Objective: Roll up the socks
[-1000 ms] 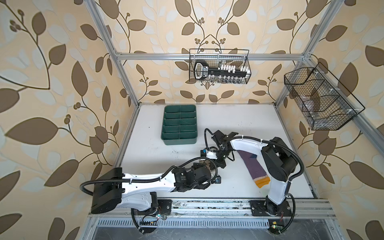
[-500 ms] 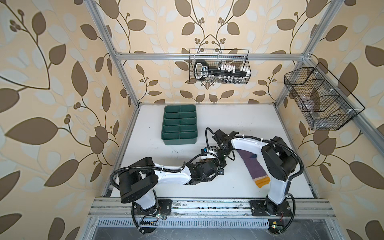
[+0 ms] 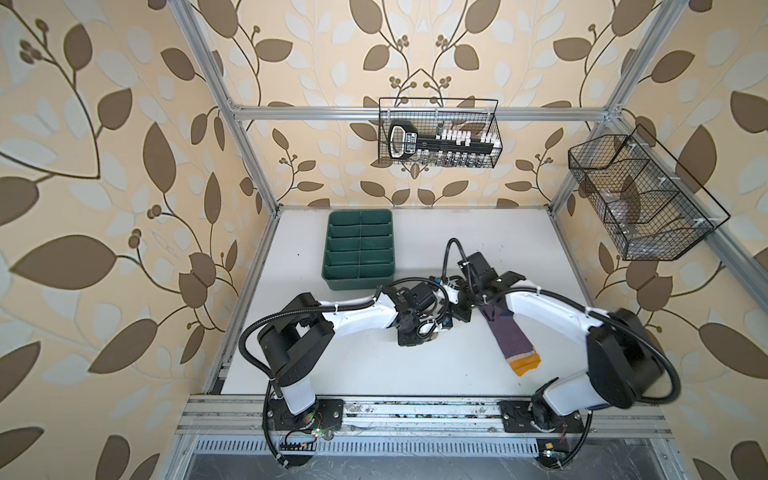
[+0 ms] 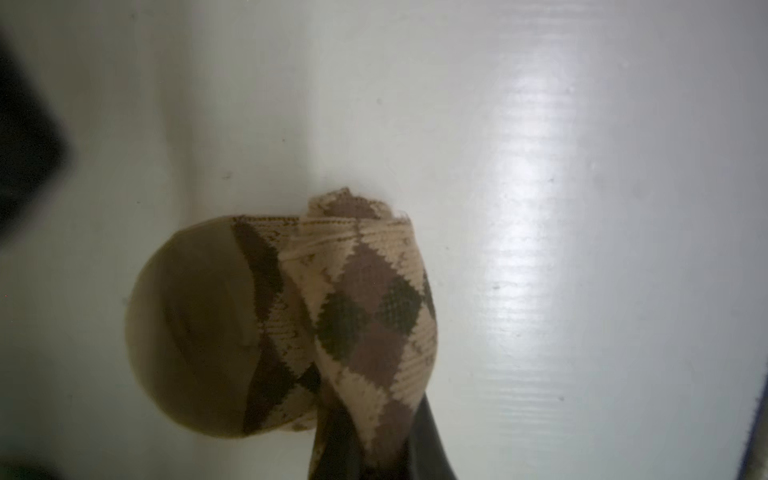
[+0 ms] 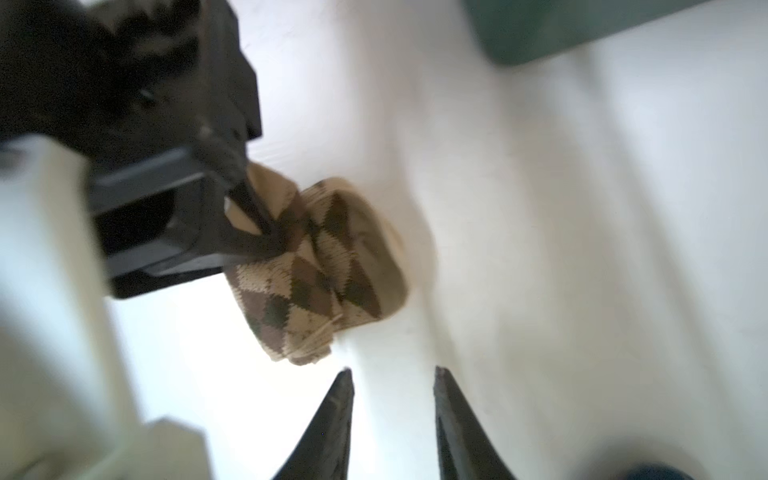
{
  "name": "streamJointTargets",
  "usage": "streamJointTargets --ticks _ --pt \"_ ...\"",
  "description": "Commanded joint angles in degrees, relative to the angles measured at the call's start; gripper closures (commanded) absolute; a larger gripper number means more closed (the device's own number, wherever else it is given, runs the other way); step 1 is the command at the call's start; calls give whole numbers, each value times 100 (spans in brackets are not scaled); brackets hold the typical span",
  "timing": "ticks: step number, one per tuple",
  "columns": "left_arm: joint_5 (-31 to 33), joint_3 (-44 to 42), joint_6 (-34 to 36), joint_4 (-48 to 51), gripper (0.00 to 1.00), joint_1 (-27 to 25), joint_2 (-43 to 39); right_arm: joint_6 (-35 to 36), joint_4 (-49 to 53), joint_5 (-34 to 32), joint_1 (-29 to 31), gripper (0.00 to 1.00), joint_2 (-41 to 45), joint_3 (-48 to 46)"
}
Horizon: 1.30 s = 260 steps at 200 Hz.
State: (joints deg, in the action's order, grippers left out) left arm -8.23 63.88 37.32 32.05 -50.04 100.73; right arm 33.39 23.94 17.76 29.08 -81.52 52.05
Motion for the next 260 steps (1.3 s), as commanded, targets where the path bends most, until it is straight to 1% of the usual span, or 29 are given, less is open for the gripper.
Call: streamJointTargets --ticks 1,14,24,37,47,54,65,83,92,104,117,128,137,152,175,194,217,226,233,260 --pt "-631 243 -399 1136 100 297 571 -740 -963 -730 -190 62 1084 -419" --pt "-701 435 -407 1317 100 335 767 -870 -1370 -1036 -293 57 1852 -703" --pt "-811 567 -396 1462 100 378 888 -816 -1603 -1074 -332 53 2387 -906" --pt "-905 726 -409 1605 100 456 1028 -474 -1729 -915 -301 52 2968 -1193" --pt "-970 823 -436 1681 100 522 1107 -146 -1677 -895 -161 52 3313 -1369" --pt "-1032 867 -435 1730 100 567 1145 121 -1590 -1010 26 52 3498 -1480" --pt "-1106 907 -445 1773 100 628 1167 642 -1385 -1422 459 51 3689 -1630" --pt "-1334 1054 -418 1928 100 742 1270 1607 -1171 -2274 1530 50 3728 -1923" --pt "-1502 1193 -379 2079 100 815 1369 1949 -1204 -2664 2039 50 3616 -2066" --pt "-1643 1401 -383 2267 100 911 1546 2124 -1371 -3103 2583 49 3321 -2210" --pt "-1771 1607 -351 2468 100 986 1728 2119 -1668 -3497 2958 48 2863 -2290" --pt "-1807 1705 -365 2531 100 1037 1842 2028 -1926 -3752 3111 48 2351 -2265" --pt "-1814 1733 -376 2535 100 1070 1896 1913 -2195 -3939 3148 48 1905 -2214" --pt "-1779 1709 -418 2483 100 1093 1924 1939 -2536 -3947 3117 48 1223 -2172" --pt "-1752 1722 -452 2455 100 1102 1926 2122 -3281 -3694 2883 47 329 -2175" --pt "-1739 1708 -472 2437 100 1102 1933 2101 -3545 -3524 2724 47 -184 -1992" --pt "-1743 1725 -469 2433 100 1101 1950 2163 -3686 -3399 2650 49 -546 -1825" --pt "-1752 1747 -466 2437 100 1101 1954 2172 -3648 -3340 2627 51 -661 -1750" --pt "-1752 1757 -471 2435 100 1102 1957 2159 -3630 -3300 2598 55 -727 -1711" --pt "-1737 1726 -517 2314 99 1097 1832 2053 -3374 -3098 2572 86 -874 -1596"
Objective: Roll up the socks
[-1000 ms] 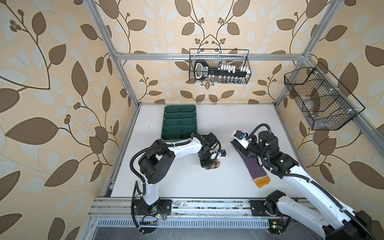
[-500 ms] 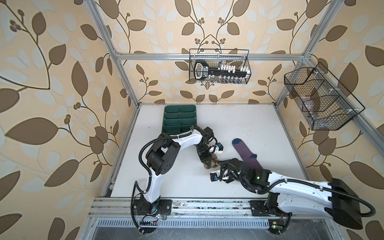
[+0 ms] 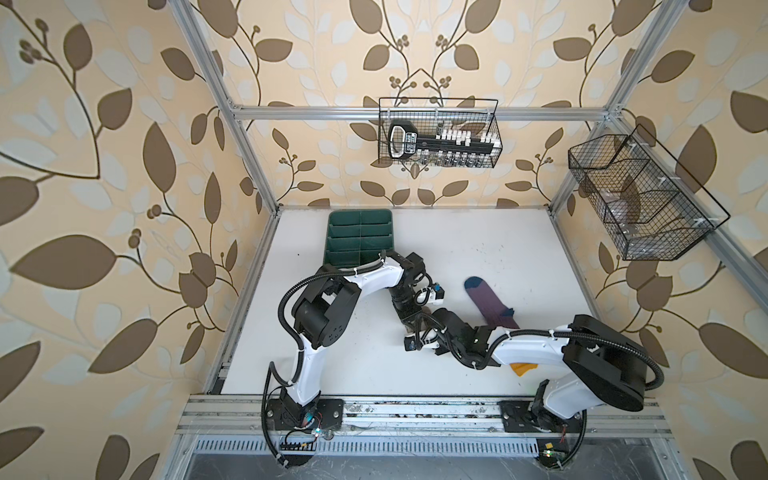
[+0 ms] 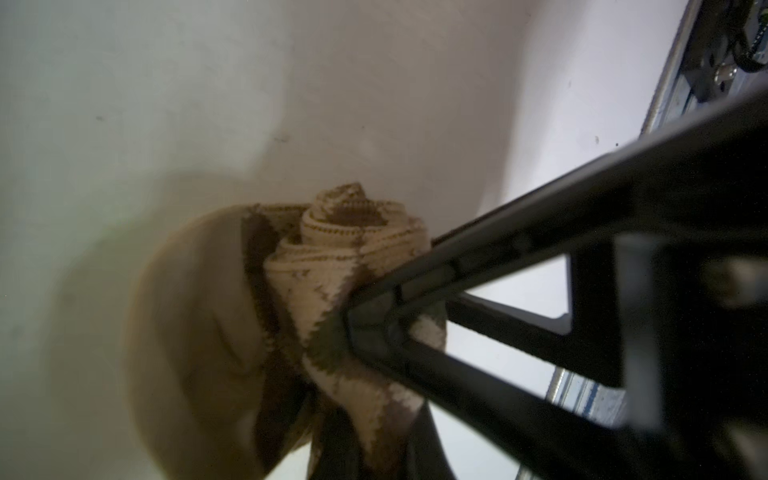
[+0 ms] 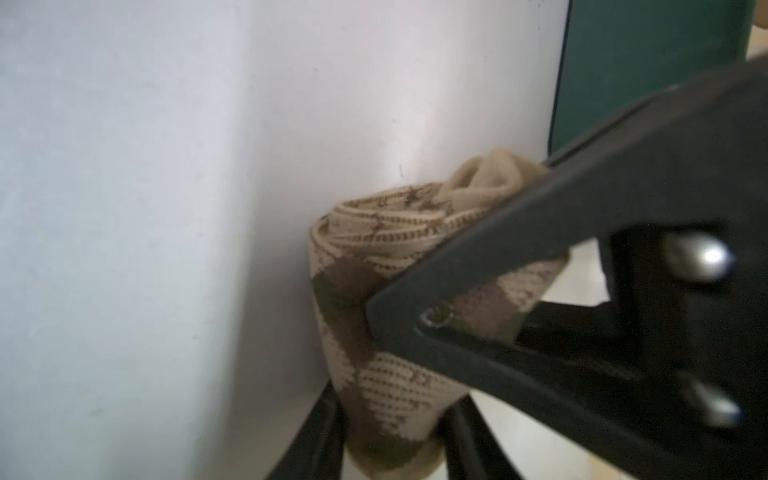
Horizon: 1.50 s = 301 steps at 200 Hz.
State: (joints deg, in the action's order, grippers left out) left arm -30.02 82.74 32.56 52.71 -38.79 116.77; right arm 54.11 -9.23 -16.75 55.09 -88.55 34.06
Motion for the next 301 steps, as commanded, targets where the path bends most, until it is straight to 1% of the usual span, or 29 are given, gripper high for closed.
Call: streamJointTargets --ticks 1,11,16,19,28,40,47,65,70,74,78,97,110,113,119,138,147,158,171,183,198,218,230,241,254,271,279,288,301 --pt "443 -165 -44 244 98 -26 221 -17 -50 355 -31 87 -175 204" --pt "466 -211 -88 146 93 -24 109 -66 72 408 -18 94 -198 222" --pt "502 -236 -119 90 89 -24 35 -90 144 426 -16 99 -206 223" --pt "538 -249 -148 45 87 -25 -14 -104 188 435 -12 100 -214 223" --pt "669 -328 -240 -103 77 -15 -187 -156 357 452 -4 100 -215 233" --pt "865 -452 -331 -256 61 -15 -493 -292 561 406 10 100 -196 249" --pt "996 -539 -396 -354 54 -13 -710 -388 702 387 20 100 -174 266" --pt "1173 -795 -537 -564 40 -6 -1362 -559 1068 465 74 100 -111 364" --pt "1232 -868 -583 -606 36 -6 -1556 -731 1183 494 86 100 -95 398" --pt "1268 -924 -612 -627 31 -6 -1712 -787 1282 526 93 100 -85 434" --pt "1310 -968 -625 -638 29 -6 -1871 -844 1404 553 95 100 -75 475" --pt "1569 -1260 -684 -719 27 -6 -2677 -1108 2005 753 97 100 -7 681" --pt "2025 -1520 -822 -934 26 -6 -3329 -1275 2479 1015 97 100 62 854" --pt "2152 -1604 -862 -990 26 -6 -3381 -1319 2596 1076 92 100 79 894" --pt "2456 -1753 -917 -1124 26 -8 -3835 -1413 2781 1185 89 100 108 963" --pt "3721 -2183 -1124 -1608 27 -21 -4947 -1538 3310 1852 37 100 172 1129" --pt "4014 -2350 -1097 -1687 27 -24 -5530 -1550 3510 2148 13 100 157 1190" --pt "3905 -2542 -819 -1662 27 -32 -6211 -1534 3712 2482 -37 100 61 1273" --pt "3459 -2710 -371 -1557 24 -39 -6947 -1529 3901 2816 -107 100 -151 1399" --pt "3063 -2729 -72 -1333 22 -63 -7435 -1530 4150 3128 -194 100 -461 1582" --pt "2793 -2569 169 -883 22 -138 -7716 -1517 4428 3465 -289 100 -862 1827" --pt "2845 -2377 337 -371 23 -337 -7691 -1396 4824 3691 -403 100 -1304 2132" --pt "3064 -2437 412 -288 23 -570 -7608 -1322 5038 3882 -529 100 -1494 2324" --pt "3496 -2571 452 -324 24 -954 -7505 -1273 5185 3998 -654 100 -1634 2487" --pt "4286 -2810 494 -447 24 -1669 -7342 -1212 5287 4081 -823 100 -1769 2675" --pt "5542 -3254 574 -754 22 -2920 -7017 -1107 5463 4171 -991 100 -1941 2918" --pt "6017 -3485 634 -985 21 -3435 -6796 -1066 5531 4209 -1045 100 -2014 3018" --pt "6344 -3710 664 -1289 20 -3861 -6471 -1004 5627 4232 -1085 100 -2106 3122" --pt "6523 -3921 593 -1737 19 -4166 -5865 -973 5690 4214 -1138 100 -2230 3227"
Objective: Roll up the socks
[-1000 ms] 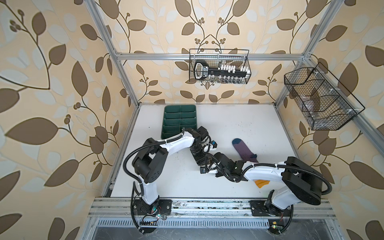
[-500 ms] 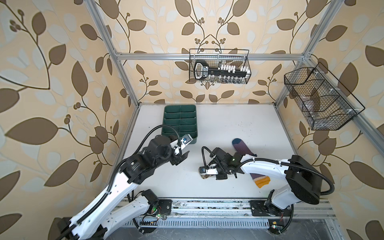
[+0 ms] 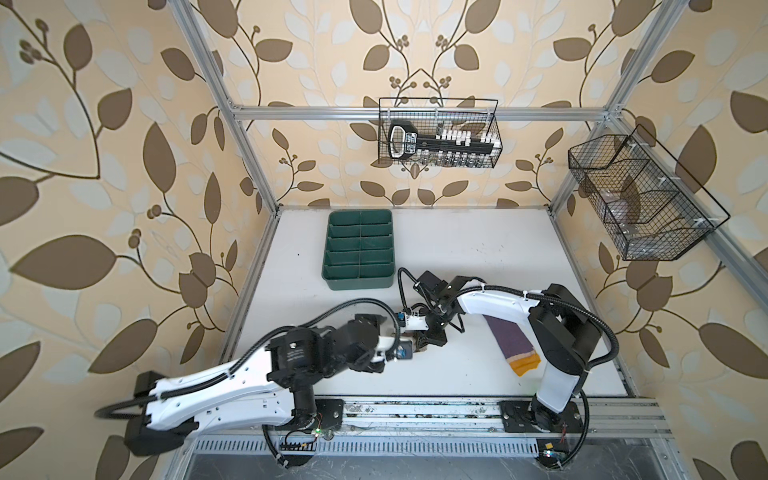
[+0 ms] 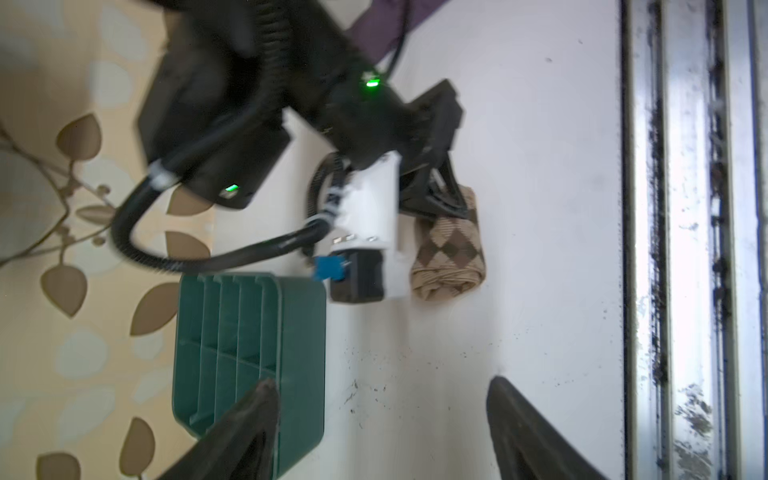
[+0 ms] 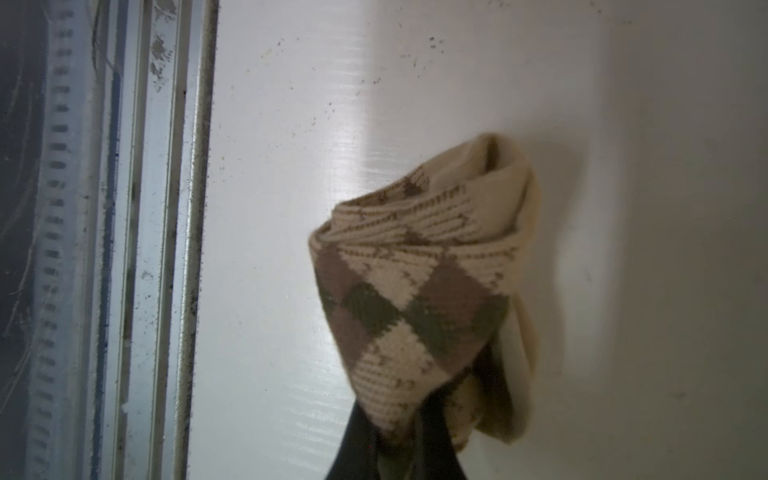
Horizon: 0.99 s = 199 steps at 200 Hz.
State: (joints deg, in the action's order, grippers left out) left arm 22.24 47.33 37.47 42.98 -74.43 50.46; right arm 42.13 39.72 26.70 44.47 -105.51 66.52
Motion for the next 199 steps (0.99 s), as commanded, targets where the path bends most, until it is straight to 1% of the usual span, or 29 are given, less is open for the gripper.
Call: streamJointTargets --ticks 1,24,56,76,90,104,116,132,146,152,162,174,182,193,199 --pt "1303 -395 84 -800 19 -613 818 225 801 -130 -77 100 -546 -9" --pt "1491 -476 -403 -1575 19 -678 2028 268 904 -111 -131 100 -685 106" --pt "1693 -663 -512 -2799 19 -678 3394 328 941 -70 -141 100 -666 109" --pt "1897 -840 -532 -3441 22 -621 3911 357 948 -10 -140 100 -601 85" --pt "2009 -902 -627 -3753 28 -502 4159 366 947 34 -140 100 -551 59" --pt "2062 -868 -709 -3851 38 -394 4358 371 954 100 -140 100 -493 39" --pt "2125 -833 -783 -3865 48 -304 4503 375 947 148 -138 100 -433 8" --pt "2029 -778 -908 -3685 69 -201 4579 341 878 207 -149 100 -306 -62" --pt "1765 -742 -1014 -3406 82 -159 4502 243 726 177 -182 100 -133 -182" --pt "1563 -728 -1043 -3261 85 -138 4426 171 632 122 -206 100 -25 -249" --pt "1045 -672 -1100 -2954 88 -92 4271 1 387 -7 -273 98 199 -390" --pt "147 -553 -1085 -2488 89 11 4074 -240 51 -183 -383 95 524 -592" --pt "-358 -494 -1085 -2251 90 114 3952 -387 -153 -300 -471 89 765 -704" --pt "-1068 -385 -1052 -1921 90 355 3853 -732 -559 -593 -624 85 1133 -893" --pt "-1285 -325 -1036 -1783 90 473 3849 -907 -745 -675 -721 83 1341 -983"
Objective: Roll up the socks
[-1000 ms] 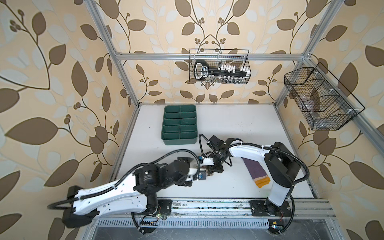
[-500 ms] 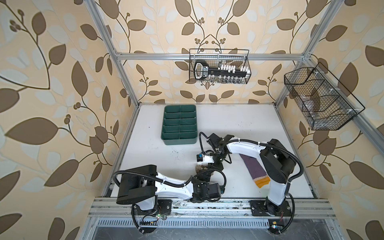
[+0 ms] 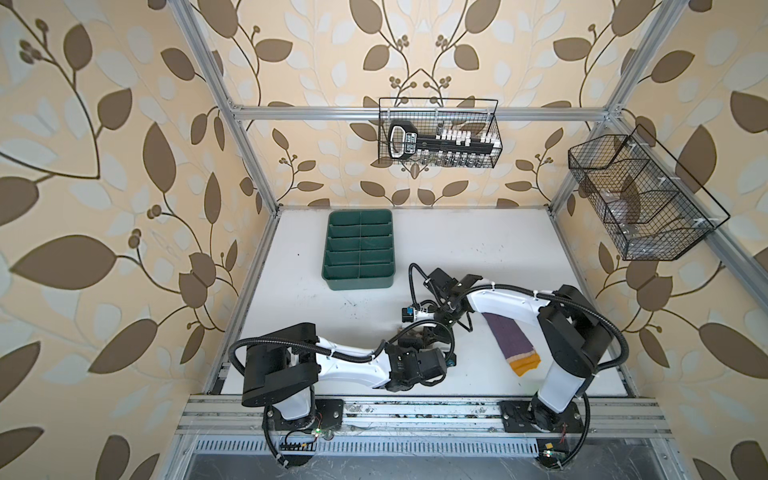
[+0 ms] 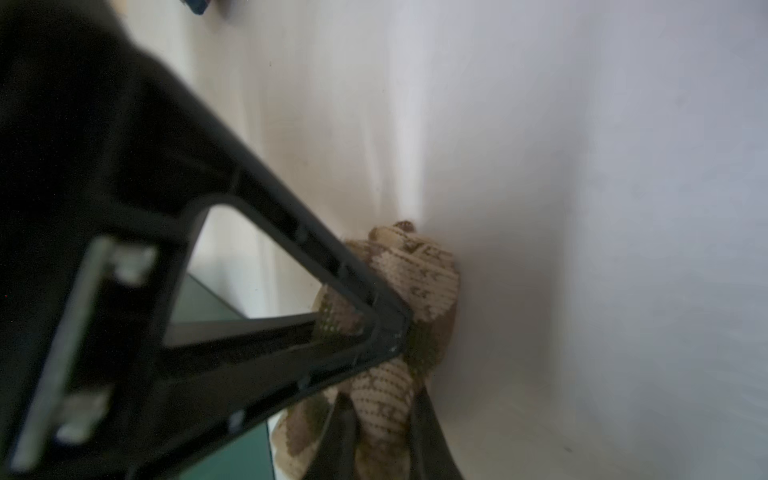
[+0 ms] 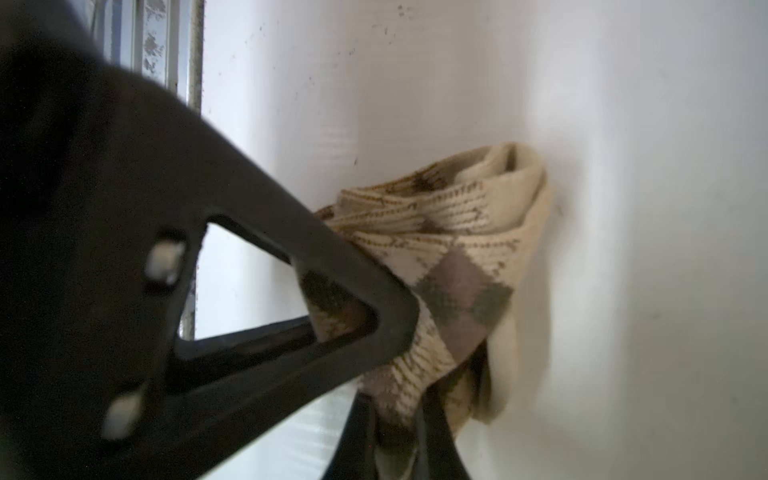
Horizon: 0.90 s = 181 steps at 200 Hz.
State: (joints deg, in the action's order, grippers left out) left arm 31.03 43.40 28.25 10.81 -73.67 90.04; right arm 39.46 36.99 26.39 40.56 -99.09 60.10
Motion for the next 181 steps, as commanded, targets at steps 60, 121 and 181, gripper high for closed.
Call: streamJointTargets --ticks 60,121,181 --pt "-3912 1068 122 2914 93 1409 895 -2073 -2556 -1464 -1625 66 3670 -1729" --pt "-5127 1768 318 3764 94 2098 1555 -1633 -2783 -1663 -1069 59 6287 -2514" --pt "-5656 2289 463 4137 92 2616 1992 -1058 -2148 -4440 2539 48 5764 -3153"
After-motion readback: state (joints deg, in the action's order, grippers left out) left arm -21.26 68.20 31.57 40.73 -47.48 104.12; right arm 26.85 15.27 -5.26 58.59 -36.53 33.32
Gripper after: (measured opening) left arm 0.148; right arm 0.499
